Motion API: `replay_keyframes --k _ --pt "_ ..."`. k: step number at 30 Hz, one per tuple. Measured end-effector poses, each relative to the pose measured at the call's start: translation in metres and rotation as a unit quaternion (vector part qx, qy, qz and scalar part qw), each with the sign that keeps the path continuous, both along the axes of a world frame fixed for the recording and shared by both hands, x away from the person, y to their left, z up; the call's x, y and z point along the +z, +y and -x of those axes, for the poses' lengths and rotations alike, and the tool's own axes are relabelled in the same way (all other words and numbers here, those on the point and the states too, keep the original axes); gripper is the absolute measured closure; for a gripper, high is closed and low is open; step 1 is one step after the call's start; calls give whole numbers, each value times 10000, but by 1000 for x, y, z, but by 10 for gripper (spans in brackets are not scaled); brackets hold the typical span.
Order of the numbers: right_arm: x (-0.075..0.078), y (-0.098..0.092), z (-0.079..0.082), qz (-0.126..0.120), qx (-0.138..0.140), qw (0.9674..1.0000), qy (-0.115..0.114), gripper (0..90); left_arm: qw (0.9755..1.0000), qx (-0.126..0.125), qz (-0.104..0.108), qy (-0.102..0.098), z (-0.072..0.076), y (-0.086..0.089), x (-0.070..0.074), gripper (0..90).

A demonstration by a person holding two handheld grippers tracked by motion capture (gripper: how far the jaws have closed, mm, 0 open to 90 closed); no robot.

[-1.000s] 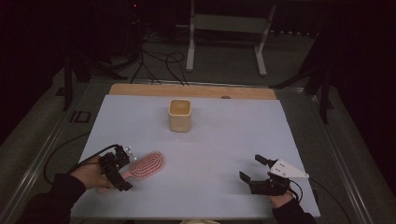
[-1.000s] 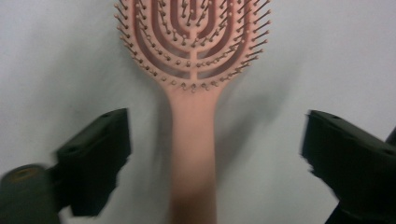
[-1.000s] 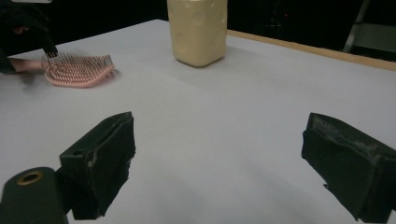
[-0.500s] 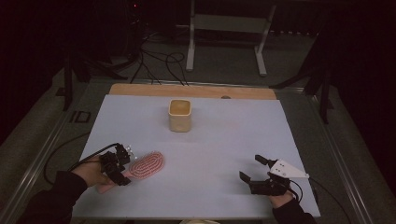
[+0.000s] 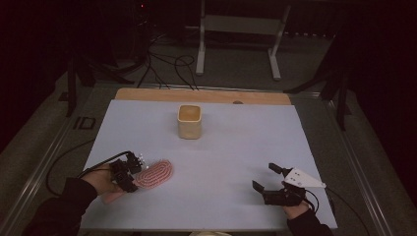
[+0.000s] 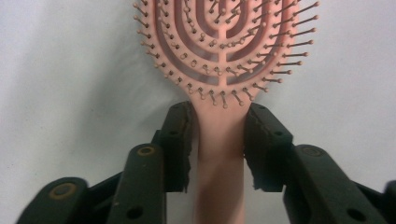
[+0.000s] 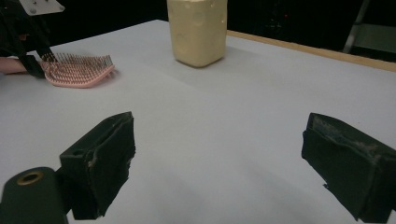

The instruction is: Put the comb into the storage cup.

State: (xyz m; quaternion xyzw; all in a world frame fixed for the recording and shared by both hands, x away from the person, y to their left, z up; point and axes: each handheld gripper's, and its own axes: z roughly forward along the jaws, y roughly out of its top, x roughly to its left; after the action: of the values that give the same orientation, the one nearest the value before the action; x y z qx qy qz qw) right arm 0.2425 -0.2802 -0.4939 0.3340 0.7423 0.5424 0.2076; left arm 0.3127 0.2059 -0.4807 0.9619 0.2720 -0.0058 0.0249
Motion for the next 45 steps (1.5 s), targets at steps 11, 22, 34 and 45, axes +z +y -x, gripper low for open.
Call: replay_keyframes --k 11,22,34,45 --pt "0 0 0 17 13 10000 6 94 9999 58 -110 88 -2 -4 -4 690" --pt "0 0 0 16 11 10000 11 94 9997 128 -174 111 -2 -6 -4 704" --pt "0 0 0 -2 2 10000 15 94 9994 339 101 32 -3 -2 -1 708" --pt "0 -1 0 14 -14 10000 15 94 9980 265 481 -328 -1 -10 16 708"
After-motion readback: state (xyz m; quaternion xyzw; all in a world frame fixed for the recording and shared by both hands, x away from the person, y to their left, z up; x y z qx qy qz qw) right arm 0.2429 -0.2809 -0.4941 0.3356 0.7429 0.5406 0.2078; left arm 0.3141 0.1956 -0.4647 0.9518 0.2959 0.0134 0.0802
